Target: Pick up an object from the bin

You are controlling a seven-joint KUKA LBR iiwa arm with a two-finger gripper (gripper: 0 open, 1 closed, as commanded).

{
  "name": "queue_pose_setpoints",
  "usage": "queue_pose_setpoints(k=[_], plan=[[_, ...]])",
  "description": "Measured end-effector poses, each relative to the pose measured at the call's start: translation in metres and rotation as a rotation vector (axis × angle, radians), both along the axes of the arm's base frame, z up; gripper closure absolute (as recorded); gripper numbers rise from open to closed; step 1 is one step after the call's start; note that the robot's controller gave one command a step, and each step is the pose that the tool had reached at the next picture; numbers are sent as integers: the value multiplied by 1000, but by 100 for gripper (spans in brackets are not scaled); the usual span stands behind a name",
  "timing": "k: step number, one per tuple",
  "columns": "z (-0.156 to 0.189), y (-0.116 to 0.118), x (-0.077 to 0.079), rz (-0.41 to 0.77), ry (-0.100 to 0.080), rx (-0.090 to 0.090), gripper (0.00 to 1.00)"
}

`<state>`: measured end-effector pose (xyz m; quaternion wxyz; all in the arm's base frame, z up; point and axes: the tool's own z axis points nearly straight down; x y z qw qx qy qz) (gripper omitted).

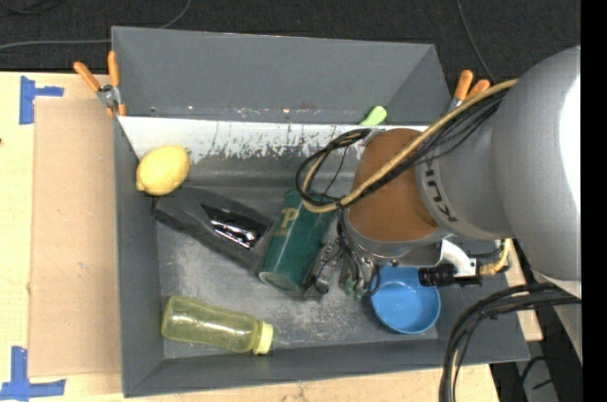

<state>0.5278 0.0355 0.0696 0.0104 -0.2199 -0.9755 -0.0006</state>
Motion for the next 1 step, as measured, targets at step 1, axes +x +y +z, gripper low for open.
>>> queue_pose_setpoints(k=[1], plan=[[-1, -5, 52, 3, 1, -15, 100]])
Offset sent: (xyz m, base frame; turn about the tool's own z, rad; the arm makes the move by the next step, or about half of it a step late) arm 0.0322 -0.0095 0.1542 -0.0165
